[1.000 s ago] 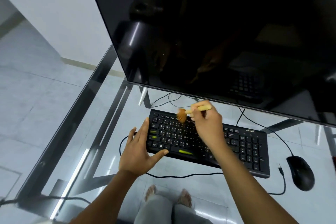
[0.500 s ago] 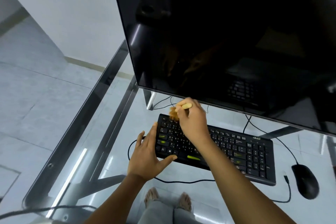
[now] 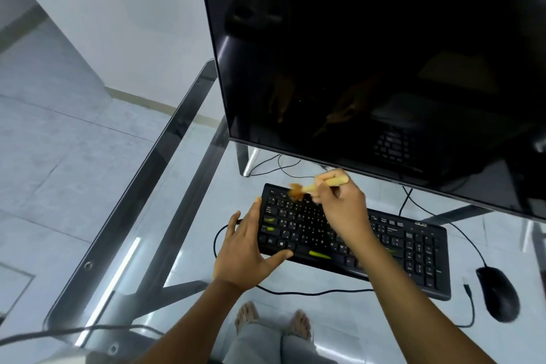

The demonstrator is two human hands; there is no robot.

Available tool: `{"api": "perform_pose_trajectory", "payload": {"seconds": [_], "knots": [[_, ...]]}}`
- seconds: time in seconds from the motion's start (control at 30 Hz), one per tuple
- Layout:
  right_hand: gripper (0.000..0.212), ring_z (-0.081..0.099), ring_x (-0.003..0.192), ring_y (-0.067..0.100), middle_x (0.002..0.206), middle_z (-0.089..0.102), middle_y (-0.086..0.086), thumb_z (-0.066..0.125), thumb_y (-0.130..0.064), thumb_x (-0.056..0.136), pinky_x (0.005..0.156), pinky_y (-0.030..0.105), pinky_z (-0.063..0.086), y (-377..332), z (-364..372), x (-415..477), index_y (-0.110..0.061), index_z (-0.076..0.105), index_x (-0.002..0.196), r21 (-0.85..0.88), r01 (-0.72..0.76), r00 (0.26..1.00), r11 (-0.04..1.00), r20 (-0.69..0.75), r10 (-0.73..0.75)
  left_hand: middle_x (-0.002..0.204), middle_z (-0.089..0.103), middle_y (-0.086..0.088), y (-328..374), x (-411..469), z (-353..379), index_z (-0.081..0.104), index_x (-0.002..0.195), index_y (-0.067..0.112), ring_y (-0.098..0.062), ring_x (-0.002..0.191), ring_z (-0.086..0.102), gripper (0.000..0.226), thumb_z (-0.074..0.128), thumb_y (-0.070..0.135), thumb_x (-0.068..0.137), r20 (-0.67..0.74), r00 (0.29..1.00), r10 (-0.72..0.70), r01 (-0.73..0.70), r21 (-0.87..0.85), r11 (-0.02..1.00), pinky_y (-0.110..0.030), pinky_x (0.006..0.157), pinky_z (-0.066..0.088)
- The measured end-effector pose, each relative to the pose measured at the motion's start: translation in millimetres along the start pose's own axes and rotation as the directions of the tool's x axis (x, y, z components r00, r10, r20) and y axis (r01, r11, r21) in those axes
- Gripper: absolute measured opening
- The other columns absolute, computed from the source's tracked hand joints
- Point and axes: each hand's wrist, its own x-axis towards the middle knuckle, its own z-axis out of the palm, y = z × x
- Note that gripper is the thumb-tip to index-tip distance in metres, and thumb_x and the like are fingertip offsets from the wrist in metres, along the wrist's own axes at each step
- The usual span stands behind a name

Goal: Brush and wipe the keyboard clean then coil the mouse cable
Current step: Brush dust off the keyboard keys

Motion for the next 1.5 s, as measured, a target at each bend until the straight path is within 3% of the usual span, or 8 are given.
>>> {"api": "perform_pose_trajectory", "payload": {"seconds": [0.53, 0.63, 0.77, 0.97, 1.13, 1.27, 1.4, 1.5], "knots": [[0.007, 0.056, 0.076, 0.002, 0.089, 0.058, -0.008, 0.064, -0.013, 0.092, 0.064, 0.010, 0.039, 11.1, 2.1, -56.8, -0.018, 0.066, 0.086, -0.171, 0.313, 0.948, 0.934, 0.003, -0.317, 0.159, 0.023, 0.003, -2.3, 3.3, 4.5, -0.005, 0.154, 0.018, -0.009, 0.144, 0.026, 0.123, 0.051, 0.087, 0.069, 0.071, 0.997, 0.021, -0.024, 0.051, 0.998, -0.043, 0.121, 0.008], [0.009, 0.061, 0.075, 0.004, 0.086, 0.061, -0.010, 0.061, -0.023, 0.094, 0.067, 0.024, 0.050, 5.1, 21.3, -59.8, -0.023, 0.062, 0.085, -0.166, 0.264, 0.944, 0.950, 0.249, -0.219, 0.158, 0.027, 0.004, -4.6, -0.5, 5.2, -0.006, 0.154, 0.018, -0.008, 0.142, 0.030, 0.122, 0.051, 0.086, 0.069, 0.078, 0.997, 0.006, -0.012, 0.067, 0.998, -0.042, 0.122, 0.007], [0.011, 0.064, 0.075, 0.006, 0.081, 0.067, -0.006, 0.058, -0.022, 0.094, 0.069, 0.024, 0.053, 7.9, 21.7, -53.8, -0.021, 0.058, 0.084, -0.142, 0.245, 0.969, 0.959, 0.021, -0.245, 0.157, 0.028, 0.003, -4.2, -0.4, 4.6, -0.002, 0.154, 0.018, -0.010, 0.142, 0.032, 0.124, 0.056, 0.085, 0.068, 0.056, 0.998, 0.005, -0.008, 0.050, 0.999, -0.041, 0.122, 0.007], [0.012, 0.062, 0.061, -0.002, 0.068, 0.068, -0.005, 0.060, -0.022, 0.095, 0.056, 0.011, 0.046, 0.8, 21.2, -46.1, -0.016, 0.062, 0.085, -0.202, 0.150, 0.984, 0.968, 0.127, -0.126, 0.157, 0.028, 0.004, -4.4, -1.3, 4.2, -0.006, 0.153, 0.020, -0.009, 0.143, 0.030, 0.123, 0.054, 0.086, 0.069, 0.077, 0.997, 0.008, -0.011, 0.043, 0.999, -0.042, 0.122, 0.006], [0.011, 0.069, 0.064, 0.015, 0.067, 0.070, -0.002, 0.060, -0.025, 0.094, 0.065, 0.036, 0.059, 0.0, 18.1, -40.4, -0.025, 0.061, 0.083, -0.190, 0.041, 0.959, 0.981, 0.282, 0.014, 0.156, 0.030, 0.001, -5.3, -1.1, 3.9, 0.001, 0.154, 0.015, -0.011, 0.141, 0.033, 0.118, 0.054, 0.083, 0.073, 0.044, 0.999, 0.025, -0.027, 0.046, 0.999, -0.043, 0.121, 0.011], [0.013, 0.068, 0.064, 0.013, 0.068, 0.070, -0.007, 0.060, -0.022, 0.096, 0.059, 0.025, 0.055, 10.2, -8.0, -31.3, -0.020, 0.060, 0.083, -0.119, 0.029, 0.999, 0.992, -0.038, -0.034, 0.160, 0.021, 0.000, -4.7, -0.2, 3.7, 0.002, 0.154, 0.013, -0.011, 0.145, 0.025, 0.119, 0.051, 0.085, 0.073, 0.057, 0.998, 0.034, -0.037, 0.063, 0.997, -0.044, 0.122, 0.009], [0.012, 0.066, 0.062, 0.010, 0.069, 0.070, -0.001, 0.064, -0.019, 0.093, 0.063, 0.033, 0.058, 22.3, -13.8, -43.4, -0.024, 0.064, 0.083, -0.139, 0.001, 0.973, 0.990, 0.230, 0.031, 0.160, 0.020, 0.000, -5.0, 0.2, 3.7, 0.005, 0.154, 0.012, -0.010, 0.145, 0.024, 0.118, 0.050, 0.085, 0.072, 0.075, 0.997, 0.023, -0.028, 0.074, 0.997, -0.044, 0.121, 0.010], [0.014, 0.057, 0.060, 0.004, 0.075, 0.066, -0.007, 0.064, -0.018, 0.093, 0.056, 0.023, 0.045, 31.3, -20.6, -39.8, -0.028, 0.062, 0.082, -0.186, 0.114, 0.987, 0.976, -0.091, -0.132, 0.161, 0.019, 0.001, -4.2, 0.3, 3.9, 0.003, 0.154, 0.013, -0.010, 0.146, 0.023, 0.119, 0.050, 0.086, 0.072, 0.079, 0.997, 0.022, -0.028, 0.076, 0.997, -0.044, 0.122, 0.009]]}}
